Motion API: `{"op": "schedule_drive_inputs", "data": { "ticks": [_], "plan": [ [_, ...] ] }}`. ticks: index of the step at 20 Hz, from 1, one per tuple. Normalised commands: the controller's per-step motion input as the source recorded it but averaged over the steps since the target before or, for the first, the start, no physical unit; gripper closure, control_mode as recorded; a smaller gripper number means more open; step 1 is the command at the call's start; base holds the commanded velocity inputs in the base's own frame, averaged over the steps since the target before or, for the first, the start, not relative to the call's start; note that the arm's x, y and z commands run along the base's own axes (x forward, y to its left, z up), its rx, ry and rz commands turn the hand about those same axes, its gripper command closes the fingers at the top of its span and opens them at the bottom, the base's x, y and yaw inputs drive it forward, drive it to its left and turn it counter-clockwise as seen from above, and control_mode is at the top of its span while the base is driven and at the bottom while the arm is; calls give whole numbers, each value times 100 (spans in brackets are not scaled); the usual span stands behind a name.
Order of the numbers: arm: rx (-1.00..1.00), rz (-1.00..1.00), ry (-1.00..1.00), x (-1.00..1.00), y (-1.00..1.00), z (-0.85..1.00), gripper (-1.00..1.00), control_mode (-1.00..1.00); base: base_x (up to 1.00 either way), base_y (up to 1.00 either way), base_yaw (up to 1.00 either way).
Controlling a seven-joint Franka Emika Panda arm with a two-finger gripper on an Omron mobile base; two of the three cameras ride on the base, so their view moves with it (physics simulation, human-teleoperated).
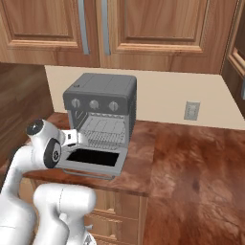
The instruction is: Pull the toaster oven rack outwards. Pick up the baguette from the plate and place it on the toaster oven rack. Close the toaster oven door fully and set the temperature to the lowest setting.
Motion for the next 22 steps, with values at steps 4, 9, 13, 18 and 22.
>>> {"op": "schedule_drive_inputs", "data": {
  "ticks": [4, 9, 13, 18, 22],
  "plan": [
    [8, -22, -29, -29, 100, 44, -100, -100, 0, 0, 0],
    [16, -21, -8, -13, 87, 61, -100, -100, 0, 0, 0],
    [25, -3, 23, 0, 40, 49, -100, -100, 0, 0, 0],
    [28, 0, 44, 15, 21, 27, -100, -100, 0, 0, 0],
    [11, 0, 6, 0, 3, -2, -100, -100, 0, 0, 0]
  ]
}}
